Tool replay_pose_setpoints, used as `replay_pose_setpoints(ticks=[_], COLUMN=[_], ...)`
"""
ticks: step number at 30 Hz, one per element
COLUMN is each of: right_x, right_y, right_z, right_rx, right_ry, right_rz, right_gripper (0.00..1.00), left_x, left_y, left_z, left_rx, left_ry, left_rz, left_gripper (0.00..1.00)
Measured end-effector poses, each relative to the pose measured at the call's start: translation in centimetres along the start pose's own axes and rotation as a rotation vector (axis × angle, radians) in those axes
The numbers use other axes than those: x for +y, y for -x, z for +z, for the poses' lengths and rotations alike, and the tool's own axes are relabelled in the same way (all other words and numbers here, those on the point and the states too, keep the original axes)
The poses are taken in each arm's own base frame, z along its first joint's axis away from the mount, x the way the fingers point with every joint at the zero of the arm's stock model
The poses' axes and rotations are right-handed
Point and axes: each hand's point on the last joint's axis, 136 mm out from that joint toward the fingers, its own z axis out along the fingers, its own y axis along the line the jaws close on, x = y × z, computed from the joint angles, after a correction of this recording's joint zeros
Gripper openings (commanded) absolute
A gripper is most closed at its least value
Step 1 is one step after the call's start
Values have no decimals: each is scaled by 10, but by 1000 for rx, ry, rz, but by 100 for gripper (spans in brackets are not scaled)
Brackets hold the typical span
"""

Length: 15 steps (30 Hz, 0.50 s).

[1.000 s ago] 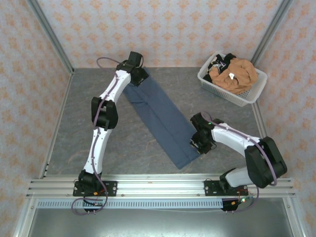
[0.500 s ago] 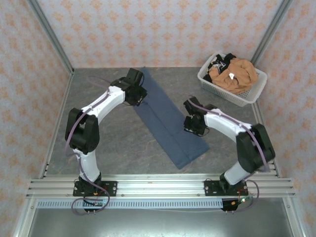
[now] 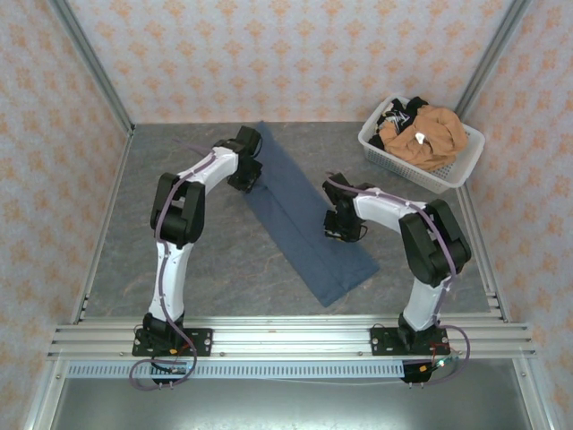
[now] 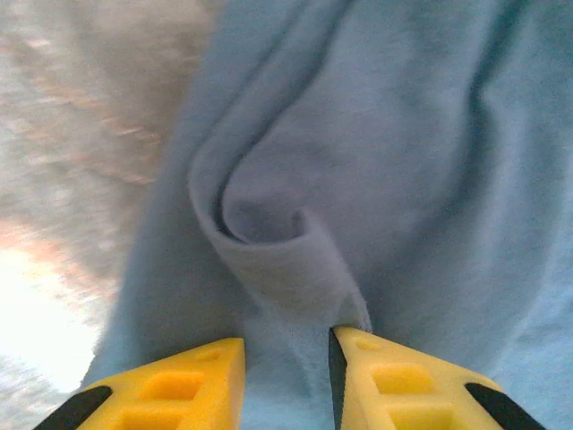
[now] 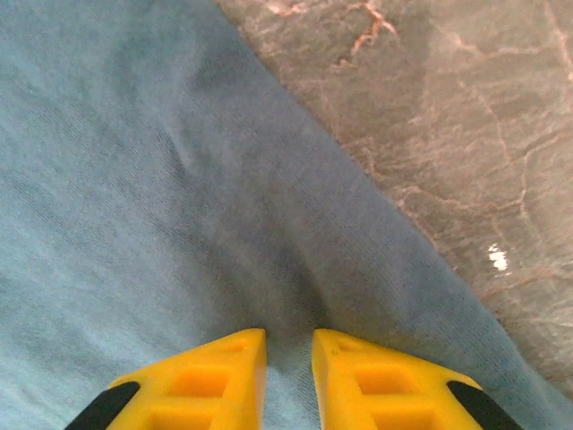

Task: Fold and stack the t-shirts

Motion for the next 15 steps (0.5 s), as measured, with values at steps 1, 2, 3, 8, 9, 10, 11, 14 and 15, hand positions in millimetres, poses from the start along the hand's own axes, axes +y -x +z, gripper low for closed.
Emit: replay_pose_setpoints(ticks=[1, 2, 3, 8, 9, 10, 11, 14, 15], right_x=[1, 3, 5, 19, 22, 24, 25, 27, 27], right_y=[-3, -6, -9, -26, -28, -30, -30, -30, -30], right_z=[0, 1, 1, 2, 2, 2, 2, 3, 3], right_rx=[2, 3, 4, 16, 19, 22, 24, 26, 27], right_ry=[18, 33, 50, 118, 131, 137, 142, 153, 154], right_rz=[22, 42, 62, 154, 173, 198, 217, 289, 311], right_gripper=[22, 22, 22, 23, 23, 23, 23, 23, 23], left_x=[-3, -5, -8, -37, -47, -57, -65, -93, -101], left_y=[-1, -1, -2, -9, -12, -15, -18, -30, -35], left_z=[4, 8, 8, 16, 18, 21, 23, 30, 32], left_rx=[3, 4, 5, 33, 43, 52, 61, 87, 94], left_ry=[-1, 3, -1, -53, -76, -99, -117, -188, -209], left_rz=[7, 16, 25, 79, 97, 112, 125, 170, 183], left_gripper=[30, 30, 30, 29, 30, 30, 30, 31, 31])
